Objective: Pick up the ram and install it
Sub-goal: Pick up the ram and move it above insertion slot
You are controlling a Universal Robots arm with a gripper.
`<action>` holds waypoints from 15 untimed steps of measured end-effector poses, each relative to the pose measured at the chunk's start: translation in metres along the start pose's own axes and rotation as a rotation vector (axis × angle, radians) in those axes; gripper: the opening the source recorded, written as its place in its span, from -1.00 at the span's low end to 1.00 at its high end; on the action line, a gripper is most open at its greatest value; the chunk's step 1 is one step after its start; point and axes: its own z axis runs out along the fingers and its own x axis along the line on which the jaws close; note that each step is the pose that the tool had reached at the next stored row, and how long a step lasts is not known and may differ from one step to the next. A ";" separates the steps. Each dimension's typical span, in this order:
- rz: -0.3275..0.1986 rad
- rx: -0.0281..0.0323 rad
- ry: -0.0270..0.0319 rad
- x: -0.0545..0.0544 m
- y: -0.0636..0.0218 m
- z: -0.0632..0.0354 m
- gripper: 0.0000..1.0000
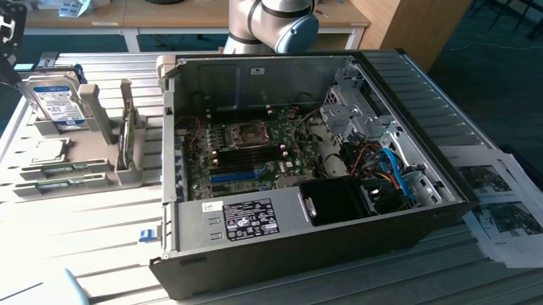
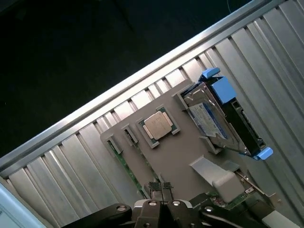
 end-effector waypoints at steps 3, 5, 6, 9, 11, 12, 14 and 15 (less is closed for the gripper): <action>-0.035 -0.0008 0.0013 0.000 0.0000 0.0000 -0.80; -0.060 -0.0012 0.0022 0.000 0.0000 0.0000 -0.80; -0.072 -0.0016 0.0027 0.000 0.0000 0.0000 -0.80; -0.110 -0.0023 0.0042 0.000 -0.0001 0.0000 -0.80; -0.135 -0.0028 0.0051 0.000 -0.0001 0.0000 -0.80; -0.147 -0.0031 0.0056 0.000 0.0000 0.0000 -0.80; -0.173 -0.0036 0.0066 0.000 -0.0001 0.0000 -0.80; -0.186 -0.0038 0.0071 0.000 -0.0001 0.0000 -0.80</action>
